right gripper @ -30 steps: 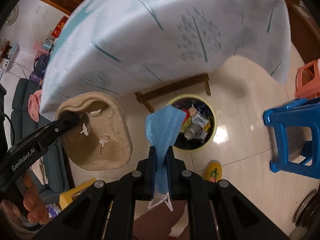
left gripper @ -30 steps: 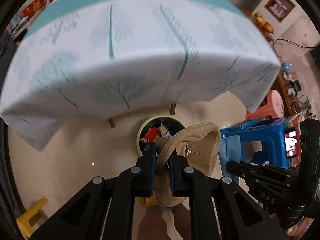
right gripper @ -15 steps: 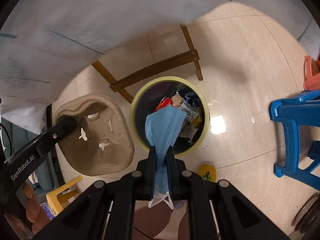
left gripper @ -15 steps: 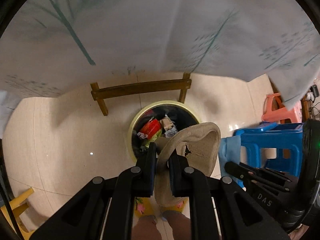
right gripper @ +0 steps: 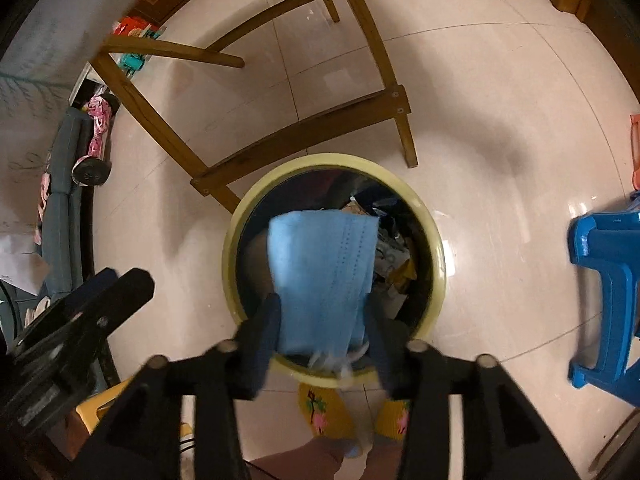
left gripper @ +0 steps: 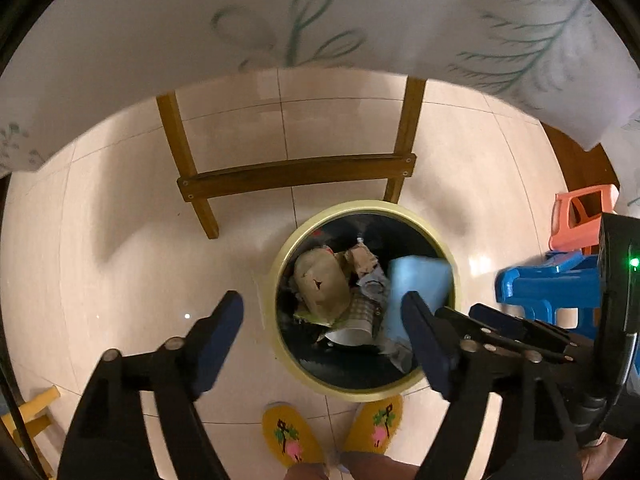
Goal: Collect trash
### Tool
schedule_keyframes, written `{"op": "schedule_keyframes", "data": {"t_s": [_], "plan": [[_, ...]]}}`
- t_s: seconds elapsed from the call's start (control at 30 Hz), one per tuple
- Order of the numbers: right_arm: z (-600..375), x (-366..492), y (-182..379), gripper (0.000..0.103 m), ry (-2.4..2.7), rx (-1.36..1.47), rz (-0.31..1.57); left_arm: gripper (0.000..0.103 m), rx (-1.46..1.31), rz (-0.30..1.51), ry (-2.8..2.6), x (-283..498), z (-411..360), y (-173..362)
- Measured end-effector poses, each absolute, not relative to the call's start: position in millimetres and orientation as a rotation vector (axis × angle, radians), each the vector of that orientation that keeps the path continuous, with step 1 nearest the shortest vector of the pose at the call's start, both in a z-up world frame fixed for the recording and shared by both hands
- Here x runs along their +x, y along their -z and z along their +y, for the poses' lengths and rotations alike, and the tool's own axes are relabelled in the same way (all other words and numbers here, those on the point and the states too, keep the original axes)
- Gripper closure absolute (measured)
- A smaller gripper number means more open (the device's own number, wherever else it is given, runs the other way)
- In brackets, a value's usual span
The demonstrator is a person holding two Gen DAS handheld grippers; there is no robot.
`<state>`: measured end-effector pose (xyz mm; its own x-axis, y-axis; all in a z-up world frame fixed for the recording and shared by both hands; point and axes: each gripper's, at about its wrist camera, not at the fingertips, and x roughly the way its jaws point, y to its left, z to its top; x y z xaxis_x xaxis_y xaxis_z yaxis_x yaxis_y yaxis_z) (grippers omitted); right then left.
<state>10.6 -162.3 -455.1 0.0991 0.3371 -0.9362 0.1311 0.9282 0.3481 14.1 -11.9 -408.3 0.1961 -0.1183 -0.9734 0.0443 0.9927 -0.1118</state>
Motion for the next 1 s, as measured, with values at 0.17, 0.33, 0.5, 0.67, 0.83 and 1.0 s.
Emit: {"op": "schedule_keyframes", "data": {"t_s": [0.17,0.33,0.5,0.67,0.83,1.0], "plan": [[-155.9,9.8,456.8,0.037,-0.149,0.33,1.444,0.007,-0.07,1.376,0.088,13.3,-4.2,415.6],[-155.8,8.1,442.0,0.033,-0.142,0.321,1.389,0.003,-0.096,1.352,0.064,7.4,5.7,403.7],[-152.6,7.5,422.2,0.033,-0.149,0.307,1.347,0.002,-0.112,1.315,0.056,1.8,12.5,382.6],[-150.2,6.0,394.8,0.033,-0.15,0.303,1.303,0.002,-0.114,1.277,0.036,-6.3,21.3,356.6],[-146.1,-0.3,358.8,0.032,-0.159,0.305,1.259,0.002,-0.11,1.24,0.028,-12.8,28.4,319.9],[-143.6,-3.9,321.9,0.032,-0.162,0.306,1.216,0.002,-0.088,1.201,0.01,-13.9,32.2,280.5]]}}
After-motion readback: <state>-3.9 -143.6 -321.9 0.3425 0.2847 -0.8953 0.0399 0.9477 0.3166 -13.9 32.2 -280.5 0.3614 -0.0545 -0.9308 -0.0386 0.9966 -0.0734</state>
